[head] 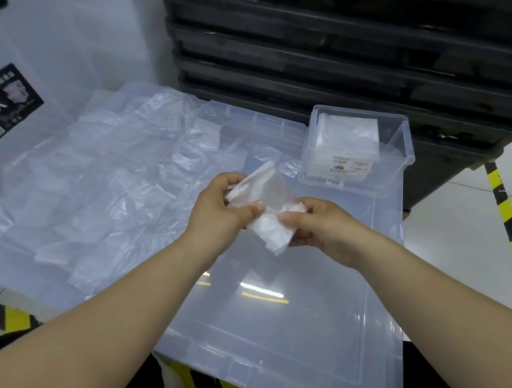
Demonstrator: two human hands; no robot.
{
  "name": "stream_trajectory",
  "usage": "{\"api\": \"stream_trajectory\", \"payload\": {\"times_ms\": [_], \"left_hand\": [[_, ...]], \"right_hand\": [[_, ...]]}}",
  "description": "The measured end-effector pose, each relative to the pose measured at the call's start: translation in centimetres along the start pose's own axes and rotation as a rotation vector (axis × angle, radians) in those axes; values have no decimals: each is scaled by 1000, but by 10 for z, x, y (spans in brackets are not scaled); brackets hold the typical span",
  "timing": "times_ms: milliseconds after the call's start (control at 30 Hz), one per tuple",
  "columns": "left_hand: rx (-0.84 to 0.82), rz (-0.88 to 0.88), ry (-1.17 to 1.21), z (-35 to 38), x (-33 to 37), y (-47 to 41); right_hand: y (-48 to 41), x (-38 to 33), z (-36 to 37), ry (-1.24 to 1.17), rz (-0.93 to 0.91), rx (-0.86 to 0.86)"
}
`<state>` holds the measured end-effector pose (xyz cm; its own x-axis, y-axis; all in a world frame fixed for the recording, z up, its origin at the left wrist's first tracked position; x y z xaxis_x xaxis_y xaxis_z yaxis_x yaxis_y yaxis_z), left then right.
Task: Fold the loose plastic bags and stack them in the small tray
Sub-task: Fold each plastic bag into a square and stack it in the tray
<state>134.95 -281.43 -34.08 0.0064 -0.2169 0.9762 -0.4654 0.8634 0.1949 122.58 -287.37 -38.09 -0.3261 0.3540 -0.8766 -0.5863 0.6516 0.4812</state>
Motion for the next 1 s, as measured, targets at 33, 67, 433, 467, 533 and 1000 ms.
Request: {"api": "stream_trajectory", "payload": {"times_ms": [33, 67, 433, 467, 533, 1000], "left_hand": [[31, 2, 41, -2, 2, 0], [62, 4, 69, -4, 3, 0], [241, 57, 114, 22, 27, -42], [233, 73, 80, 29, 31, -45], [202, 112, 1, 45, 38, -50], [24, 8, -212, 92, 30, -96]], "right_hand": [[1, -2, 2, -25, 4, -39], [2, -4, 2, -43, 6, -58], [16, -53, -79, 267, -110, 308], [18, -59, -89, 288, -127, 354], [21, -71, -103, 327, -149, 404], [-16, -102, -161, 232, -66, 582]]}}
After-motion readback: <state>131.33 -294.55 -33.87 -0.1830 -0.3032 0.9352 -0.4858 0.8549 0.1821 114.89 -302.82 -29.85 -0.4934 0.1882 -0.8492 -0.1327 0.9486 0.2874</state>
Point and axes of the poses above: each hand's wrist, its own y-axis away from the middle knuckle, its own z-axis out of the palm, x = y × z, the point moved 8 cm from there along -y, towards the middle knuckle, and after that the axes turned 1 degree about x, right-handed, at the moved point
